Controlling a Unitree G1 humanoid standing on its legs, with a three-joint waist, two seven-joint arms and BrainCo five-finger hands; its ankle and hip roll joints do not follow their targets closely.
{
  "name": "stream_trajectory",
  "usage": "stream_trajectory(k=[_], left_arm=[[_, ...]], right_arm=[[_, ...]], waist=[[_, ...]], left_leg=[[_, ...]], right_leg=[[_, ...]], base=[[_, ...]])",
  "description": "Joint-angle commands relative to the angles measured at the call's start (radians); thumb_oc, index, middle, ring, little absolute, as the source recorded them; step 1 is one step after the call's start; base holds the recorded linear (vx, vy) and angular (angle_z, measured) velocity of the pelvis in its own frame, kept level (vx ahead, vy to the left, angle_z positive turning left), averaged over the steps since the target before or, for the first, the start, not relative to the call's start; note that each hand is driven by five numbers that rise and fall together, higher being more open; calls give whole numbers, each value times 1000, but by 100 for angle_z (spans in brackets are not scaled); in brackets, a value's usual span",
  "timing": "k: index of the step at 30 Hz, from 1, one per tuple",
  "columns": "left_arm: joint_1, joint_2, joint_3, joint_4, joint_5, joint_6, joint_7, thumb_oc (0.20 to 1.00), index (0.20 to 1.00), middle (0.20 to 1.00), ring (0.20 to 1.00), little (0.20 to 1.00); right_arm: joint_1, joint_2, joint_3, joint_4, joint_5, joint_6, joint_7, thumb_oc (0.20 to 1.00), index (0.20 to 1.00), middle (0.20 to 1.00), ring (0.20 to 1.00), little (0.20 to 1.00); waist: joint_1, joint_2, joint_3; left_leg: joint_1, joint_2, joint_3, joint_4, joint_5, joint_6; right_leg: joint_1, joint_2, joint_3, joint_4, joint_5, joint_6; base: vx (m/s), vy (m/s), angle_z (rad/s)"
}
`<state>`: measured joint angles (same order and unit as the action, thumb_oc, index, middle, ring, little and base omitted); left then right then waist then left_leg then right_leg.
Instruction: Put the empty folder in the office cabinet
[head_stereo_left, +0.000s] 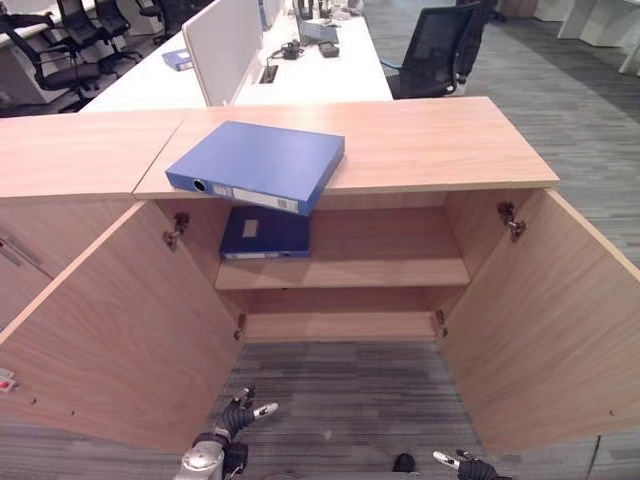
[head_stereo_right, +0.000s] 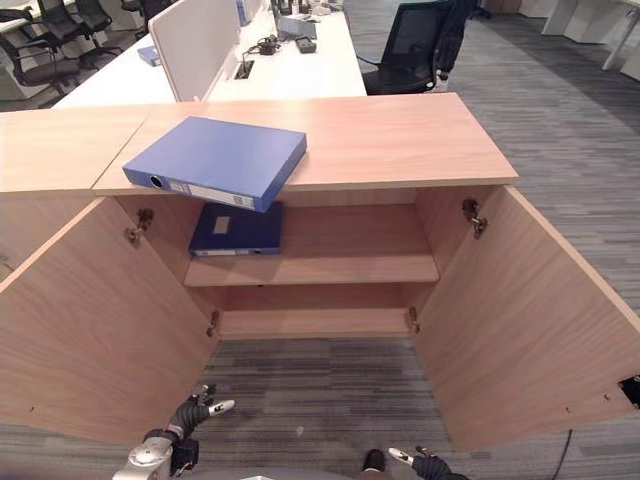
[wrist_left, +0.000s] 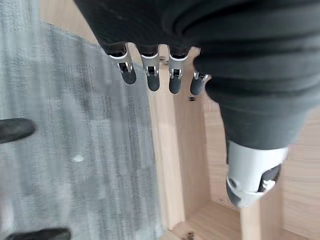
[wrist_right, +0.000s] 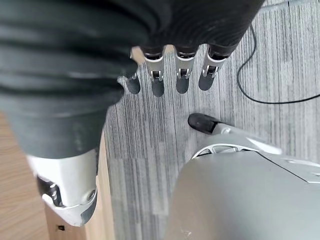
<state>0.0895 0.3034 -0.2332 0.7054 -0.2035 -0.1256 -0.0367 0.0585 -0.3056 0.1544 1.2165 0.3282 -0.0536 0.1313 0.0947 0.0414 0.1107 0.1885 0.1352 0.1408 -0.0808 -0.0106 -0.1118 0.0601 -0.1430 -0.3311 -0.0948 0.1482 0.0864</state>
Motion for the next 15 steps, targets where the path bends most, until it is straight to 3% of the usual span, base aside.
stream_trajectory(k=[1, 3, 7, 9, 15], left_arm=[[-69, 77, 15, -95, 119, -51, 52, 1000, 1000, 1000, 1000, 1000], [-73, 158, 74, -285, 258, -65, 101, 1000, 1000, 1000, 1000, 1000], [-84, 238, 128, -421, 403, -78, 168, 1000, 1000, 1000, 1000, 1000], [-135, 333, 169, -517, 595, -83, 258, 1000, 1000, 1000, 1000, 1000], [-259, 487, 174, -587, 894, -42, 405, 1000, 1000, 1000, 1000, 1000]], right_arm=[[-47, -4, 8, -5, -31, -17, 1, 1000, 1000, 1000, 1000, 1000], [-43, 2, -20, -2, -30, -23, -10, 1000, 1000, 1000, 1000, 1000], [-29, 17, -21, -2, -41, -29, -20, 1000, 1000, 1000, 1000, 1000], [-16, 22, -5, -14, -52, -31, -16, 1000, 1000, 1000, 1000, 1000], [-6, 30, 48, -26, -61, -44, -7, 1000, 1000, 1000, 1000, 1000]], waist=[[7, -3, 23], [22, -7, 20], [25, -15, 11], [21, -19, 3], [0, -24, -10]], left_leg=[[-93, 45, -56, -6, 55, -42], [-96, 47, -66, -6, 54, -46], [-86, 53, -66, -6, 46, -51], [-76, 56, -62, -6, 39, -56], [-54, 67, -48, -6, 29, -65]], right_leg=[[112, -43, -22, 8, -147, 93], [120, -39, -26, 8, -151, 92], [132, -35, -28, 8, -159, 91], [140, -31, -26, 8, -165, 91], [155, -23, -18, 9, -173, 91]], base=[[22, -38, 20], [30, -49, 11], [35, -28, 4], [64, -28, -2], [47, -10, -2]])
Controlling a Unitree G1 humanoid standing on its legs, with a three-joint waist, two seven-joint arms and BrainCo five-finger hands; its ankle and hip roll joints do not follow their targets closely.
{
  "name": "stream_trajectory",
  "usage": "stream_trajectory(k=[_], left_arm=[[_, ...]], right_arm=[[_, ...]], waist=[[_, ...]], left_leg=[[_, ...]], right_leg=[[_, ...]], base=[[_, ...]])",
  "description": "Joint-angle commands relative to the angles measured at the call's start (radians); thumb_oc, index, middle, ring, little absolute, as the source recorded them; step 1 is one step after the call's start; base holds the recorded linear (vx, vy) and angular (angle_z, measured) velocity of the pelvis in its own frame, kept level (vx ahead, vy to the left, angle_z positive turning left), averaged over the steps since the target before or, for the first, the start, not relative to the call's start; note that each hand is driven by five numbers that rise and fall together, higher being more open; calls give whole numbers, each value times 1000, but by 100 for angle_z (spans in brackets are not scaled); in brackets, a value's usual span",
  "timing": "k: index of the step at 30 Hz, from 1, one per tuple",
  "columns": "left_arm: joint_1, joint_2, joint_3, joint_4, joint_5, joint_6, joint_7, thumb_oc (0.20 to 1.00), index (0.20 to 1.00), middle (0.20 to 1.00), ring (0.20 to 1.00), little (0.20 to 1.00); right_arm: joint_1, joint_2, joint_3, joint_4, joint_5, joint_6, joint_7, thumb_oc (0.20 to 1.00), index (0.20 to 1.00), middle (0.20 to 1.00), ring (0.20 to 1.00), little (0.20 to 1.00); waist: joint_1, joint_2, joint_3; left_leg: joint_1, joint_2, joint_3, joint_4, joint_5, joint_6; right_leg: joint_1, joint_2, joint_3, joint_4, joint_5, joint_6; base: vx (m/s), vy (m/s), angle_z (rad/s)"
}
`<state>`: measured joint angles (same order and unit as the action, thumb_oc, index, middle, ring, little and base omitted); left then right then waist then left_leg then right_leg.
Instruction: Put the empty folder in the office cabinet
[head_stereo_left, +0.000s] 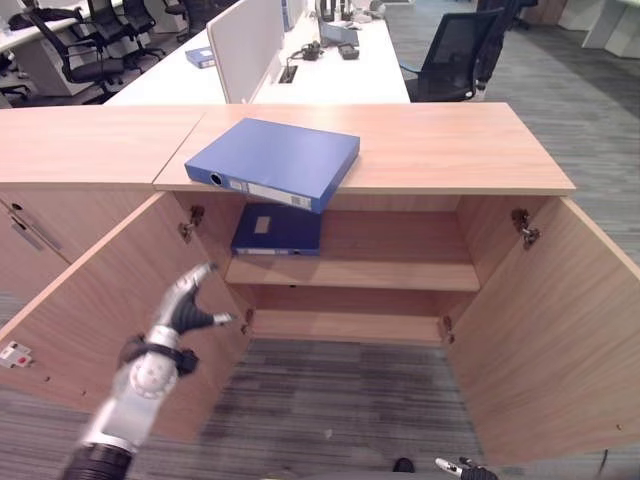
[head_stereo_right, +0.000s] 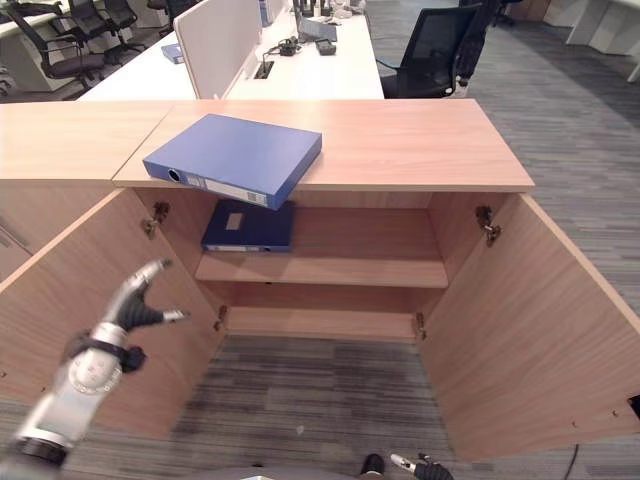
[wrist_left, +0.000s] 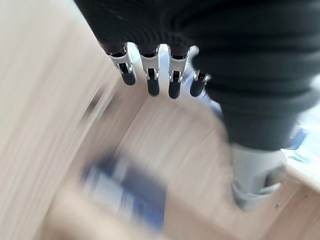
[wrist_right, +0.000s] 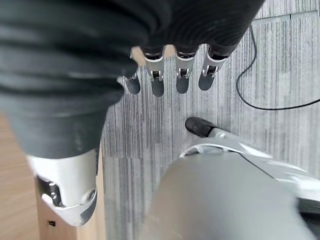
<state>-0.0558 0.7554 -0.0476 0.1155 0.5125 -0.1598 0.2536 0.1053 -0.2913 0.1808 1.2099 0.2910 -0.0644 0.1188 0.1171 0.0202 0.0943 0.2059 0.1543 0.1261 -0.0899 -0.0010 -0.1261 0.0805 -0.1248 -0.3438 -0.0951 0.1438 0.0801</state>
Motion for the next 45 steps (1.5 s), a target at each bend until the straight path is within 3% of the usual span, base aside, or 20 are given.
stream_trajectory(k=[1, 2, 6, 8, 17, 34, 45], left_arm=[[-141, 59, -17, 1, 221, 3, 138, 1000, 1000, 1000, 1000, 1000], [-196, 107, -40, 11, 292, 29, 170, 1000, 1000, 1000, 1000, 1000], [-288, 181, -83, 39, 360, 59, 201, 1000, 1000, 1000, 1000, 1000], [-390, 271, -162, 83, 418, 78, 205, 1000, 1000, 1000, 1000, 1000], [-595, 366, -387, 243, 459, 91, 186, 1000, 1000, 1000, 1000, 1000], [-766, 308, -577, 501, 405, 119, 175, 1000, 1000, 1000, 1000, 1000], [-825, 283, -545, 562, 288, 139, 199, 1000, 1000, 1000, 1000, 1000]], right_arm=[[-52, 15, 30, -19, -23, -36, 7, 1000, 1000, 1000, 1000, 1000], [-53, 14, 45, -16, -24, -42, 7, 1000, 1000, 1000, 1000, 1000], [-54, 8, 61, -13, -24, -48, 6, 1000, 1000, 1000, 1000, 1000], [-51, -8, 72, -18, -23, -53, 8, 1000, 1000, 1000, 1000, 1000], [-50, -37, 63, -17, -25, -56, 0, 1000, 1000, 1000, 1000, 1000], [-28, -50, 44, -11, -25, -49, -19, 1000, 1000, 1000, 1000, 1000], [-16, -47, 36, 28, -47, -26, -27, 1000, 1000, 1000, 1000, 1000]], waist=[[-26, -3, 5], [-37, -3, 1], [-56, -2, -5], [-82, 6, -12], [-120, 14, -13], [-175, -15, -4], [-187, -44, -6]], left_leg=[[-67, 49, -31, 3, 17, -51], [-59, 51, -27, 3, 15, -52], [-47, 52, -15, 3, 11, -53], [-31, 51, 0, 3, 5, -52], [-16, 47, 39, 3, -6, -50], [6, 33, 101, 3, -27, -39], [9, 27, 118, 3, -36, -32]], right_leg=[[136, -40, -3, 11, -170, 97], [139, -38, 2, 13, -171, 98], [142, -37, 12, 17, -172, 100], [145, -36, 24, 21, -170, 104], [130, -43, 57, 19, -160, 124], [106, -50, 101, 20, -138, 145], [91, -63, 124, 20, -123, 154]], base=[[73, -6, -6], [68, -3, -4], [40, 11, -6], [61, 25, -16], [20, 23, -12], [5, 25, -11], [-6, 28, -6]])
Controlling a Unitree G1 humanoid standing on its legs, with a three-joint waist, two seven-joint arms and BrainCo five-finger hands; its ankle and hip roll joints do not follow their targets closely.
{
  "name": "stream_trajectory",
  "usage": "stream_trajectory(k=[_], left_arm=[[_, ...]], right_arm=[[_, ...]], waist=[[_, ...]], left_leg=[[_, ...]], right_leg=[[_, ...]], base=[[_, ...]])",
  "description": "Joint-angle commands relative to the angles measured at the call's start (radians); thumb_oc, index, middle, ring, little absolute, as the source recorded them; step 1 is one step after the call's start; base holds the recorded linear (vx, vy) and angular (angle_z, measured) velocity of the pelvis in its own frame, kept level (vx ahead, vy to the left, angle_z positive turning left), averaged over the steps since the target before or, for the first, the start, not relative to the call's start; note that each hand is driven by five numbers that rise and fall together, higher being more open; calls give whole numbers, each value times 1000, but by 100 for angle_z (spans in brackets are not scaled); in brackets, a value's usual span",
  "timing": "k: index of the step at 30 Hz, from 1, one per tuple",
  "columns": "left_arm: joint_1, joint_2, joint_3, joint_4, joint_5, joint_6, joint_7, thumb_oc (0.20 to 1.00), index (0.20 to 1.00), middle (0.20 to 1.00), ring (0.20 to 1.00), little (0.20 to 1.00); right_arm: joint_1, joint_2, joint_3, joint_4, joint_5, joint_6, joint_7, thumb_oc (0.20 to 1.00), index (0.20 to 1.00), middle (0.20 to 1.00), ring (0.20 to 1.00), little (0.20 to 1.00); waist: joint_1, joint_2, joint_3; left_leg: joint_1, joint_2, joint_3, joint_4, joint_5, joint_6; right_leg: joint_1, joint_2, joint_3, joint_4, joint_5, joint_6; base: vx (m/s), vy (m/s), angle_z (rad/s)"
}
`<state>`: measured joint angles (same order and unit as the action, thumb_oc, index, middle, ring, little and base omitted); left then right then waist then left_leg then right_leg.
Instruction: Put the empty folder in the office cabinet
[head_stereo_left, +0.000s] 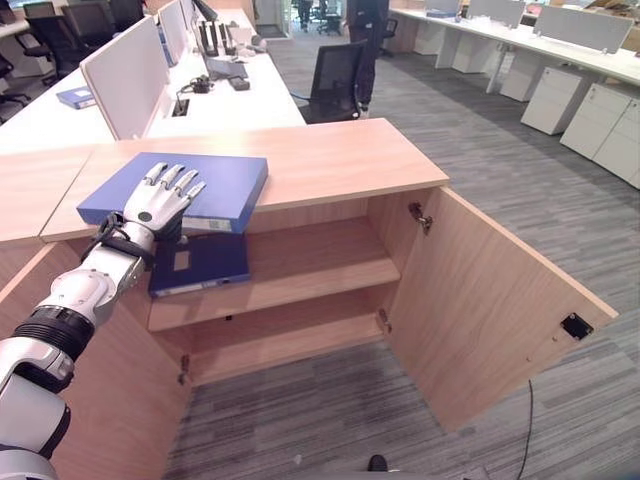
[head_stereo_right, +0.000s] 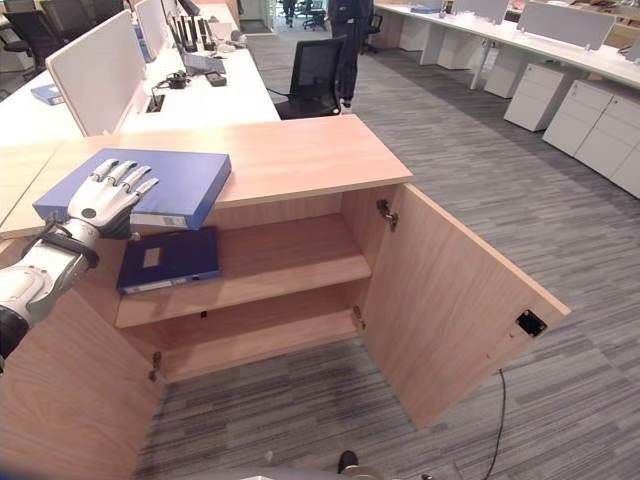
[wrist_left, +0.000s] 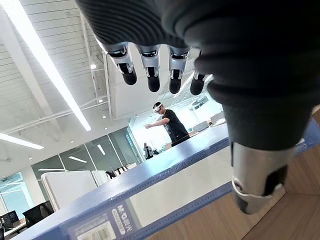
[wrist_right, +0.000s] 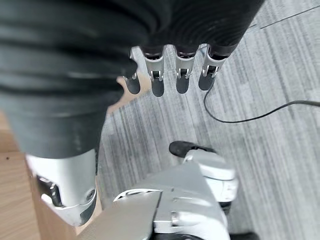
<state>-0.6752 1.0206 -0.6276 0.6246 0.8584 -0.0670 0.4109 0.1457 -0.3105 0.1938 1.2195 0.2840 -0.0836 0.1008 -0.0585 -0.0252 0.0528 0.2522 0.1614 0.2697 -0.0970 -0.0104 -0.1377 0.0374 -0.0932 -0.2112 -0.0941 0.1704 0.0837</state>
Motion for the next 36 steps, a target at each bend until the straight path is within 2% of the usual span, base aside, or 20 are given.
stream_trajectory(k=[1, 10, 17, 36], left_arm=[[-206, 15, 44, 56, -69, 47, 45, 1000, 1000, 1000, 1000, 1000], [-224, -4, 90, 105, -160, 53, 69, 1000, 1000, 1000, 1000, 1000], [-264, -6, 58, 127, -173, 49, 65, 1000, 1000, 1000, 1000, 1000], [-287, -16, 32, 136, -182, 45, 61, 1000, 1000, 1000, 1000, 1000]], right_arm=[[-55, -25, 27, 18, -43, -5, -5, 1000, 1000, 1000, 1000, 1000], [-65, -16, 45, -2, -30, -5, 3, 1000, 1000, 1000, 1000, 1000], [-73, -11, 64, -25, -17, -9, 10, 1000, 1000, 1000, 1000, 1000], [-82, 2, 60, -35, 19, -11, 10, 1000, 1000, 1000, 1000, 1000]], waist=[[-11, -1, 36], [-13, -27, 37], [-13, -50, 44], [-22, -66, 72]], left_leg=[[-38, 19, -25, 10, -27, -19], [-32, 12, -15, 10, -33, -14], [-39, 12, -12, 10, -35, -10], [-48, -3, 2, 10, -47, 8]], right_leg=[[131, -95, -6, 19, -148, 151], [124, -97, 4, 21, -137, 154], [110, -95, 11, 23, -129, 158], [72, -102, 31, 45, -123, 165]], base=[[0, 0, 0], [1, 5, -1], [5, 2, -1], [2, 16, -3]])
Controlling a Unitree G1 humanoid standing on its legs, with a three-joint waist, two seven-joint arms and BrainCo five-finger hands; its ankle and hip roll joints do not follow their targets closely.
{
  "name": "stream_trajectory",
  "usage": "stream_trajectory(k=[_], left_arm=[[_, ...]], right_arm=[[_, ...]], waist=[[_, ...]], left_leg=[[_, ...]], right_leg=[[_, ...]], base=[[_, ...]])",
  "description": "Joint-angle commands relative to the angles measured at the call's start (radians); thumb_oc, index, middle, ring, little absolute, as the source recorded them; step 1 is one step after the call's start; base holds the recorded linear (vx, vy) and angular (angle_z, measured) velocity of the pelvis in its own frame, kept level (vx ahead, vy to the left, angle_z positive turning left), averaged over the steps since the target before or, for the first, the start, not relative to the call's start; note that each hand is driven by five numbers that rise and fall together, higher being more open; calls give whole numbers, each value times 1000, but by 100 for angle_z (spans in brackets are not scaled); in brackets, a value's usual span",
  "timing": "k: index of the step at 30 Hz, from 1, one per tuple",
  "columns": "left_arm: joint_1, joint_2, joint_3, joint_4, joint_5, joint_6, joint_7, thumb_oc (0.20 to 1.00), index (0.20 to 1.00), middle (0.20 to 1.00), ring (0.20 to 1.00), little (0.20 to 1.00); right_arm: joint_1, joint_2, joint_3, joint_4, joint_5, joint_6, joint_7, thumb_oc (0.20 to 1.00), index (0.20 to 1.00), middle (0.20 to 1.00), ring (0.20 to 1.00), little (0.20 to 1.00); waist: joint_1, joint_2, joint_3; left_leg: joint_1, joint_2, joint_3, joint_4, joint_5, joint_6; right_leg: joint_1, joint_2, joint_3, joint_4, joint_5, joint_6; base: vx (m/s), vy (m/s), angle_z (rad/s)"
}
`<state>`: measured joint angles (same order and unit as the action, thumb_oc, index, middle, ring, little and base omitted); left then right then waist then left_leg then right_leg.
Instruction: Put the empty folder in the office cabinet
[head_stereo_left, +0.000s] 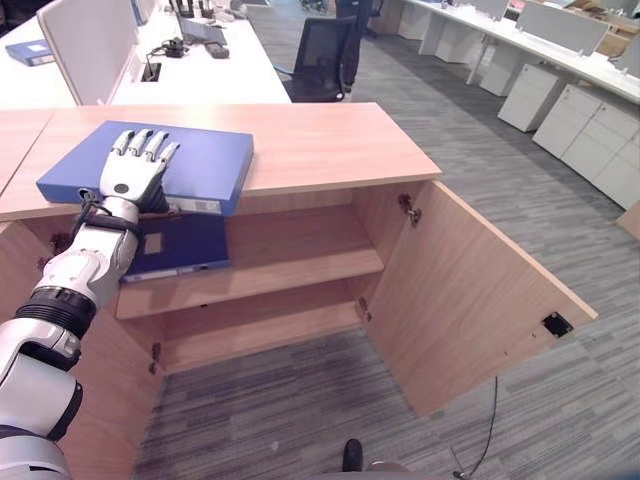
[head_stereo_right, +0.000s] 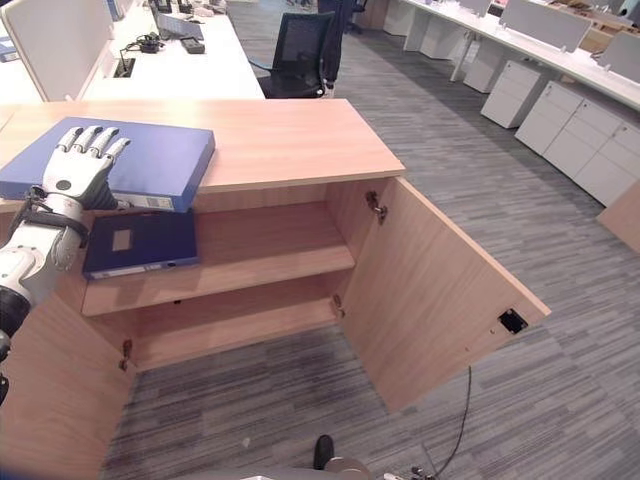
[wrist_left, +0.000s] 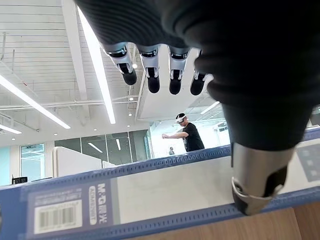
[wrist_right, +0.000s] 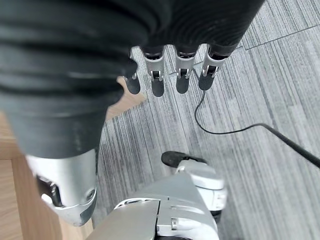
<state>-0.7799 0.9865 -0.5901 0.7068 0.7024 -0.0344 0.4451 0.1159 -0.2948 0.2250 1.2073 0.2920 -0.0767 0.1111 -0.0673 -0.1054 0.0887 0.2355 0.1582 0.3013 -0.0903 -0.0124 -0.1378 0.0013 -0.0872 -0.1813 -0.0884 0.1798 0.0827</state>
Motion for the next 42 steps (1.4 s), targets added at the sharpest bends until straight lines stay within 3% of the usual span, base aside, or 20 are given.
stream_trajectory(k=[1, 26, 27, 28, 29, 42], left_arm=[[-180, 15, -5, 56, -29, 12, 27, 1000, 1000, 1000, 1000, 1000], [-197, -14, -39, 99, -52, -3, 20, 1000, 1000, 1000, 1000, 1000], [-196, -14, -40, 102, -54, -4, 17, 721, 721, 721, 721, 721], [-200, -14, -41, 103, -59, -4, 16, 228, 228, 228, 228, 228], [-197, -14, -39, 105, -62, -5, 16, 200, 200, 200, 200, 200], [-161, -23, -3, 80, -86, -16, 4, 200, 200, 200, 200, 200]], right_arm=[[-53, -13, 27, -24, 16, -19, -2, 1000, 1000, 1000, 1000, 1000], [-68, 1, 29, -44, 59, -32, -5, 1000, 1000, 1000, 1000, 1000], [-67, 2, 27, -44, 62, -33, -5, 1000, 1000, 1000, 1000, 1000], [-65, 2, 28, -44, 63, -32, -6, 1000, 1000, 1000, 1000, 1000], [-64, 4, 26, -42, 64, -31, -5, 1000, 1000, 1000, 1000, 1000], [-45, 19, 21, -34, 56, -27, -5, 1000, 1000, 1000, 1000, 1000]], waist=[[-14, 14, 40], [-13, -23, 89], [-13, -26, 89], [-13, -28, 89], [-11, -29, 88], [-3, -35, 71]], left_leg=[[-31, -2, -28, 3, -46, 10], [-47, -28, -29, 3, -58, 32], [-46, -29, -29, 3, -59, 32], [-45, -29, -29, 3, -59, 32], [-43, -29, -30, 3, -60, 33], [-28, -36, -31, 3, -67, 34]], right_leg=[[105, -110, 1, 41, -133, 166], [69, -128, 11, 63, -119, 176], [71, -129, 11, 62, -118, 177], [71, -130, 9, 62, -117, 177], [73, -131, 8, 61, -116, 178], [91, -138, 2, 57, -112, 177]], base=[[16, 33, -2], [0, 5, -2], [0, 0, 0], [0, 0, 0], [0, 0, 0], [0, 0, 0]])
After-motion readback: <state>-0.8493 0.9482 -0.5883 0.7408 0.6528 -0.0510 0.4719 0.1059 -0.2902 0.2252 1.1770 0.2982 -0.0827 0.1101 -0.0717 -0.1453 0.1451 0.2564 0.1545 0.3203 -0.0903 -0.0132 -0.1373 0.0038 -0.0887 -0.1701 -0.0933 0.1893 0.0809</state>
